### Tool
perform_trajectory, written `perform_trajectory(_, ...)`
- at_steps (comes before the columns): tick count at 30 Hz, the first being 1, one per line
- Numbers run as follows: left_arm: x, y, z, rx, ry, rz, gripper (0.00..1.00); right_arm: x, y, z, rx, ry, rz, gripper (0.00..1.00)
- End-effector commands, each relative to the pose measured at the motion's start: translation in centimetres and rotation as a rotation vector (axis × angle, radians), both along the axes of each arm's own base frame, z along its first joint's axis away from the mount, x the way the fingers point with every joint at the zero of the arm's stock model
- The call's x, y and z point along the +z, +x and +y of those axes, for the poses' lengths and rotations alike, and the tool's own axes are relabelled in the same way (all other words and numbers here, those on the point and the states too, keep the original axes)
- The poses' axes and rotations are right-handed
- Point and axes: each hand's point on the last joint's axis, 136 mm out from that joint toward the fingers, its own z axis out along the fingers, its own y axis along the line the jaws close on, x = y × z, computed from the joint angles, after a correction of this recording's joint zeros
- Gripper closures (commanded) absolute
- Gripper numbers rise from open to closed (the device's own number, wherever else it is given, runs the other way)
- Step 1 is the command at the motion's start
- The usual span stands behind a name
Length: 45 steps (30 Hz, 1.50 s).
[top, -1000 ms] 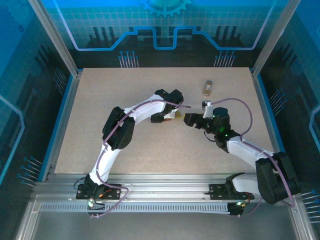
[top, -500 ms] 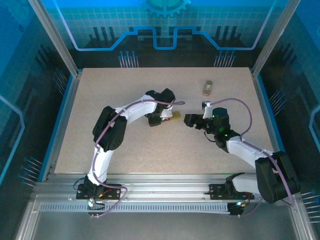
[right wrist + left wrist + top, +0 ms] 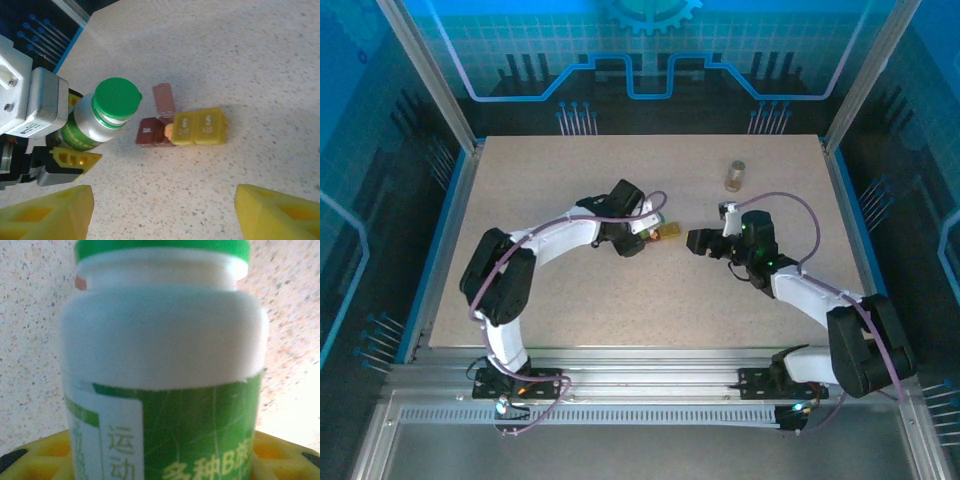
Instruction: Sort the pills into containers
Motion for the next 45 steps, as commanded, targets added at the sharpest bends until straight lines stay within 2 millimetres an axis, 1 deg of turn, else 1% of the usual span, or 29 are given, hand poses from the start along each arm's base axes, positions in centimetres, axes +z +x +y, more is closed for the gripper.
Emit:
perform_trajectory(1,5.1,1.4,-3.0,-0.006,-0.319,-0.133,1.00,3.1,-0.7,1.2,0.108,0.030,-0.065,0.26)
perform_trajectory(2,6.3,1.5,-3.4,-0.021,-0.396,-0.166,1.00,3.5,-1.1,1.4,0.130,0.037,-0.057,0.27)
perform_trajectory(4,7.9,0.6,-4.1,-0.074,-0.534,-0.215,1.00,4.9,-1.7,2.1,0.179,0.053,-0.070,0.29)
perform_trajectory(7,11.1,-1.8,-4.9,-0.219,-0.757,-0.344,1.00,7.4,-2.8,3.0,0.257,0.068,-0.091,0.30)
perform_trajectory(9,13.1,-3.6,-4.9,-0.310,-0.914,-0.406,1.00,9.3,-4.0,4.0,0.339,0.062,-0.138,0.31)
perform_trajectory(11,14.4,-4.7,-5.3,-0.366,-1.019,-0.425,1.00,11.1,-5.4,5.0,0.429,0.020,-0.216,0.31)
perform_trajectory(13,15.3,-6.0,-5.6,-0.427,-1.111,-0.433,1.00,12.5,-7.1,6.1,0.520,-0.026,-0.295,0.30)
perform_trajectory(14,15.8,-6.4,-5.5,-0.446,-1.148,-0.450,1.00,12.8,-7.6,6.4,0.547,-0.042,-0.315,0.29)
perform_trajectory(15,16.2,-6.9,-5.5,-0.460,-1.188,-0.466,1.00,13.9,-7.9,6.7,0.559,-0.055,-0.345,0.29)
perform_trajectory(16,16.3,-7.2,-5.4,-0.470,-1.217,-0.473,1.00,14.5,-8.0,6.8,0.557,-0.067,-0.357,0.29)
perform_trajectory(18,16.4,-7.6,-5.8,-0.491,-1.234,-0.422,1.00,15.2,-8.0,6.8,0.543,-0.084,-0.364,0.29)
perform_trajectory(20,16.4,-7.8,-6.0,-0.495,-1.243,-0.409,1.00,15.5,-7.8,6.8,0.529,-0.117,-0.363,0.29)
perform_trajectory(24,16.0,-8.3,-6.1,-0.510,-1.243,-0.384,1.00,15.3,-8.0,7.5,0.557,-0.162,-0.347,0.30)
perform_trajectory(28,15.6,-9.0,-6.4,-0.530,-1.240,-0.370,1.00,15.2,-7.8,8.8,0.590,-0.190,-0.347,0.30)
perform_trajectory(38,15.5,-9.6,-7.2,-0.564,-1.243,-0.351,1.00,14.8,-7.5,12.2,0.723,-0.197,-0.367,0.30)
perform_trajectory(41,15.6,-9.9,-7.3,-0.577,-1.243,-0.350,1.00,14.3,-7.1,12.7,0.740,-0.209,-0.361,0.33)
perform_trajectory(45,15.6,-10.1,-7.4,-0.588,-1.236,-0.347,1.00,13.8,-6.9,13.1,0.760,-0.220,-0.347,0.41)
